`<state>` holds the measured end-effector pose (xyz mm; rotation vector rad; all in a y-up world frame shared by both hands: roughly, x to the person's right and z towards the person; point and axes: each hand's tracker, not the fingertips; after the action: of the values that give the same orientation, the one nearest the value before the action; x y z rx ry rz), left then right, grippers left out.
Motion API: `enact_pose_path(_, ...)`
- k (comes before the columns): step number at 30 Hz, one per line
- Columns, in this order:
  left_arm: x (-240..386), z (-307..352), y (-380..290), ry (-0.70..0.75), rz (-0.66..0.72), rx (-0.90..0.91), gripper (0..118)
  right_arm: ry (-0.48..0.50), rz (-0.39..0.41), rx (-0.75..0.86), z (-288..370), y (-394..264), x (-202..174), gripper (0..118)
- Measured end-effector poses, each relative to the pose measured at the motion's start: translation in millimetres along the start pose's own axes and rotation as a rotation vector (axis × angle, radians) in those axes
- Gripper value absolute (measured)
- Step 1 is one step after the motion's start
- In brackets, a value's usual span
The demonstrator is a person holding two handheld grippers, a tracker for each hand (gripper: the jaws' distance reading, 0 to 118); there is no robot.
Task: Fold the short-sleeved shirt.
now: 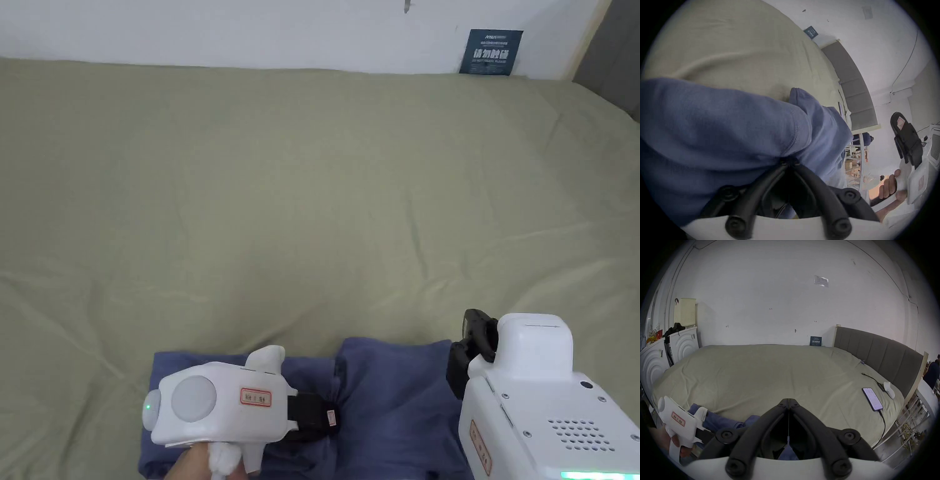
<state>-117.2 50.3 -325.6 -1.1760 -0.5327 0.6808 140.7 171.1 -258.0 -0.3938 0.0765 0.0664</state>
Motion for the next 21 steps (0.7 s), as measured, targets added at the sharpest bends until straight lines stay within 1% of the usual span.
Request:
enact_pose_path(4,1.1,11.7,7.3,-0.014,0.012,-0.018,0,0.002,-0.001,-0.007,1.1,-0.4,-2.0,1)
enact_pose_path(5,3.7,21.7,9.1,-0.018,-0.002,-0.013,0,0.003,0.000,-0.005,2.4,0.5,-3.4,1)
enact_pose_path(6,7.5,33.5,10.1,-0.014,-0.037,0.006,0,0.006,0.001,-0.002,3.4,1.6,-4.6,1)
enact_pose_path(7,9.0,51.3,11.5,-0.038,-0.063,0.043,0,0.009,0.002,0.004,4.1,3.0,-6.1,1)
enact_pose_path(9,6.8,92.2,15.0,-0.063,-0.062,0.087,0,0.020,0.008,0.010,4.9,6.2,-10.2,1)
enact_pose_path(12,-7.9,151.0,17.0,0.015,-0.079,0.174,0,0.038,0.022,0.023,4.8,9.9,-18.4,1)
enact_pose_path(14,-30.0,183.9,18.0,0.088,-0.045,0.215,0,0.053,0.020,0.025,4.0,11.4,-24.2,1)
enact_pose_path(17,-59.5,205.1,14.6,0.195,0.028,0.222,0,0.067,0.027,0.024,1.9,10.9,-33.1,1)
enact_pose_path(18,-67.3,207.8,14.3,0.208,0.041,0.198,0,0.067,0.033,0.024,1.4,10.4,-35.8,1)
enact_pose_path(20,-79.8,208.7,12.8,0.185,0.046,0.176,1,0.069,0.041,0.020,0.4,10.3,-40.5,1)
enact_pose_path(21,-83.8,207.4,12.2,0.170,0.059,0.161,7,0.073,0.037,0.017,0.2,10.2,-41.6,1)
